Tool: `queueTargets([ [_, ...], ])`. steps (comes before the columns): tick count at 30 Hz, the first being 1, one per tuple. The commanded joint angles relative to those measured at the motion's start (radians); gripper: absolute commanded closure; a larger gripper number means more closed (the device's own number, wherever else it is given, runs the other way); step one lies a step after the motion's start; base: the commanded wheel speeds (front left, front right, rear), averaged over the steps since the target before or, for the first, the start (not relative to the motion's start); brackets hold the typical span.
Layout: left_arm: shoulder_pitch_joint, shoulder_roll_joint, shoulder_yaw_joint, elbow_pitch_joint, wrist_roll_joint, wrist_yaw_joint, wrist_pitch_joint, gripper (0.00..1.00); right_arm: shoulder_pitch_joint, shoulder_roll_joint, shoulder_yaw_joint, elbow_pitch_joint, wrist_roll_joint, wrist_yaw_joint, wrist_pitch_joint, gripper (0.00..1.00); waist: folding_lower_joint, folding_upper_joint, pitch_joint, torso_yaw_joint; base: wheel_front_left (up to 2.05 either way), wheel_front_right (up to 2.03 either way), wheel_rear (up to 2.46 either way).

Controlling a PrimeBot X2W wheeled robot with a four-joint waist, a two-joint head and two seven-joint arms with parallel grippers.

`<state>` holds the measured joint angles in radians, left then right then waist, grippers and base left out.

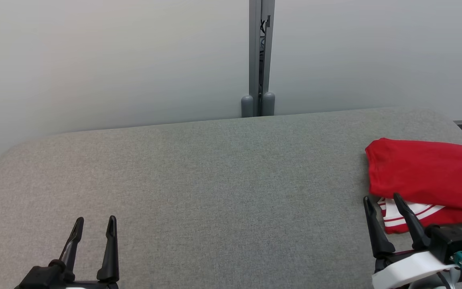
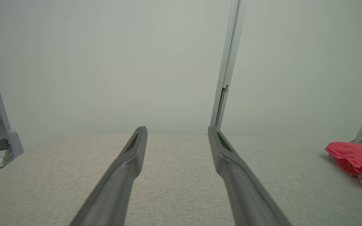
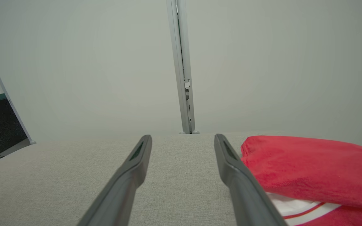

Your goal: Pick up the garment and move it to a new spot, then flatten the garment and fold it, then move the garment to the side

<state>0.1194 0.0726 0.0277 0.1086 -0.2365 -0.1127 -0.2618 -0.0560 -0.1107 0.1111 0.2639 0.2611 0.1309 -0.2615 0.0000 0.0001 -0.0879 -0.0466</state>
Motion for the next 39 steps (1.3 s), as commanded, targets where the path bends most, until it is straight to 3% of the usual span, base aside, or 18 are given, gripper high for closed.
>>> queueTargets([
  [1,-0.002,0.0,0.007,0.002,0.01,-0.001,-0.004,0.0,0.006,-0.001,0.003,-0.001,0.005,0.0,-0.005,0.0,0.0,-0.0001,0.0,-0.001,0.0,0.0,0.0],
  [13,-0.007,-0.006,0.003,0.026,0.015,-0.01,-0.003,0.0,-0.007,-0.004,0.025,0.033,0.02,0.0,-0.005,0.0,0.0,-0.0001,0.001,-0.001,0.0,0.0,0.0],
  [14,-0.001,-0.009,0.003,0.03,0.013,-0.009,-0.001,1.0,0.001,0.003,0.025,0.035,0.02,0.0,0.001,1.0,0.0,-0.0001,0.001,-0.001,0.0,0.0,0.0],
  [39,-0.064,-0.018,0.028,0.073,-0.378,-0.012,0.107,1.0,-0.009,0.024,-0.045,0.029,0.395,0.0,0.108,1.0,0.0,-0.0001,0.017,0.007,0.0,0.0,0.0],
])
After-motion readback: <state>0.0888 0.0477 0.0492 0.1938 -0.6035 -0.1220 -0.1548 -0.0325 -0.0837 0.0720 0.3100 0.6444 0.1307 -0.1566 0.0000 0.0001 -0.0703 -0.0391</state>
